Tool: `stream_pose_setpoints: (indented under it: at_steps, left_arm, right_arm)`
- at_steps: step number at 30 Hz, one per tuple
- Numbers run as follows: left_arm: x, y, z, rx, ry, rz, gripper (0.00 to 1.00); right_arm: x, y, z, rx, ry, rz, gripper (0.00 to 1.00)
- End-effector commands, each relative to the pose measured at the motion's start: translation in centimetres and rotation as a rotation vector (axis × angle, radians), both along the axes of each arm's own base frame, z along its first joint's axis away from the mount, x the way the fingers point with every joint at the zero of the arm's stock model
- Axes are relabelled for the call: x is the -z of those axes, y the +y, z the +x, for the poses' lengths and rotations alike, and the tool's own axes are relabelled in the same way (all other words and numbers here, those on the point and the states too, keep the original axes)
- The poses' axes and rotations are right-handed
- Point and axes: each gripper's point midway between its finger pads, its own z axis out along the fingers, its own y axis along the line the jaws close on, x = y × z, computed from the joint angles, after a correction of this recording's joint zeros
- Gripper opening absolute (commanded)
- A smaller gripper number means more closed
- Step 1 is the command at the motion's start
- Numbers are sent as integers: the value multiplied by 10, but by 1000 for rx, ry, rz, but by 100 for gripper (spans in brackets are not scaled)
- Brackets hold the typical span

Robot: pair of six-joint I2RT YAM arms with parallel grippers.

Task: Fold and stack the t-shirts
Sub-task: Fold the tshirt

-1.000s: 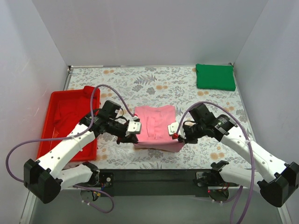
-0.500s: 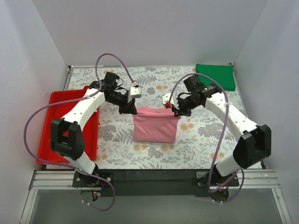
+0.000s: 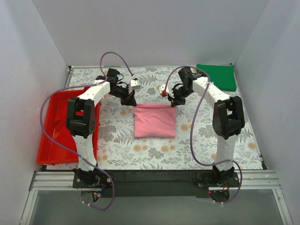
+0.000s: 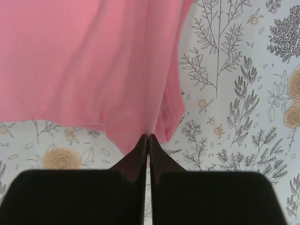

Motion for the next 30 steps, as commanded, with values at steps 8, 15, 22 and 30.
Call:
stream_pose_setpoints:
  at_steps: [8, 15, 22, 30]
  left_arm:
    - [15, 8, 56, -86, -98, 4, 0]
    - [28, 8, 74, -186, -50, 14, 11]
    - [-30, 20, 122, -555, 63, -136, 39]
    - [-65, -26, 14, -564, 499, -323, 43]
  right_arm:
    - [12, -13, 48, 20, -58, -52, 1]
    - [27, -17, 65, 60, -102, -82, 10]
    - [-44, -25, 145, 449, -273, 43, 41]
    - [-82, 8, 37, 703, 325, 348, 37]
